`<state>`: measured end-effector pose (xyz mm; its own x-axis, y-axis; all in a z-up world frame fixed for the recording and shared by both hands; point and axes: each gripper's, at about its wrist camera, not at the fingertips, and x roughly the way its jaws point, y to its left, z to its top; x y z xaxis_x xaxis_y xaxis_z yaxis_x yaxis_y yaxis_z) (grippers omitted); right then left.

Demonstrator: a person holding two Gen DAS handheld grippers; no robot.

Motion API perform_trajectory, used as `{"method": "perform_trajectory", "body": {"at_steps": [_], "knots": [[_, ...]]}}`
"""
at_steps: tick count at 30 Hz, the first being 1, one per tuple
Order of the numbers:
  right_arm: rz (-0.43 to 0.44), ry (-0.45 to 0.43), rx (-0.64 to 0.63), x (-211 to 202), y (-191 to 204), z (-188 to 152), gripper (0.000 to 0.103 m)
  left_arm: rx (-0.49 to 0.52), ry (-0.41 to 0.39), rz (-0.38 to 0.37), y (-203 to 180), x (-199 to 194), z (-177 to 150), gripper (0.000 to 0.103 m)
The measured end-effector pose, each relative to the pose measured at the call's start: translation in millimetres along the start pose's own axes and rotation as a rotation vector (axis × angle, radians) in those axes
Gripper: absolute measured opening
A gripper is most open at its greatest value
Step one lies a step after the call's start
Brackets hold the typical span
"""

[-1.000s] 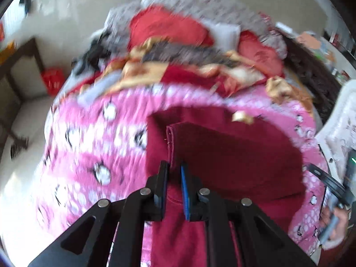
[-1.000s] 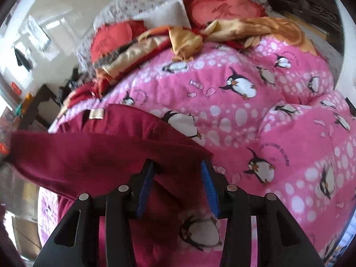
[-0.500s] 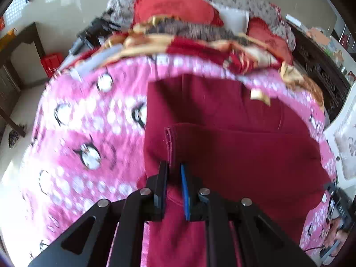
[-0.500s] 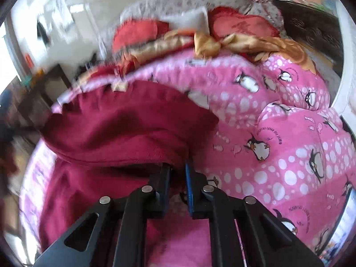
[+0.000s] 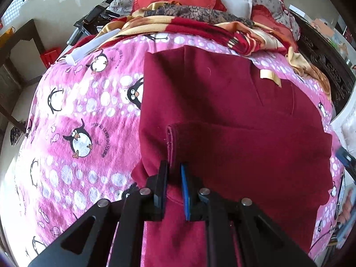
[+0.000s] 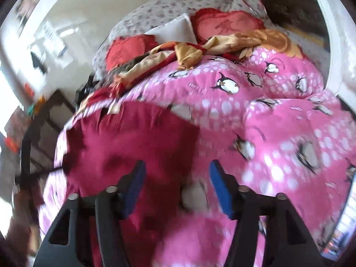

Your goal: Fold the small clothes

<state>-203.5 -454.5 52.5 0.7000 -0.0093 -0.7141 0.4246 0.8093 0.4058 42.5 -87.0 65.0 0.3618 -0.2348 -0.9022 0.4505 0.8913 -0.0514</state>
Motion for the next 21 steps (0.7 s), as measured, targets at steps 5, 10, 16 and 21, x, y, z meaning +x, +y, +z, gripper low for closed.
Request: {"method": "perform_trajectory", "body": {"at_steps": [5,10,16,21], "knots": [[-0.017,0.086,-0.002,56.6,2.4,21.6,0.007,0.011,-0.066,-0.012,-0.9,-20.5,4.6,0.012],[-0.084,-0.148,-0.062,14.5,16.6,31.4,0.0,0.035,-0.103,-0.031,-7.3,-20.2,8.0,0.012],[-0.167,0.004,-0.005,51.6,-2.3,30.9,0.0,0.014,-0.054,0.007,-12.3,18.8,8.1,0.014],[-0.092,-0.078,-0.006,1.5,7.3,15.7,0.007,-0.002,-0.055,-0.012,-7.7,20.6,10.0,0.015]]}}
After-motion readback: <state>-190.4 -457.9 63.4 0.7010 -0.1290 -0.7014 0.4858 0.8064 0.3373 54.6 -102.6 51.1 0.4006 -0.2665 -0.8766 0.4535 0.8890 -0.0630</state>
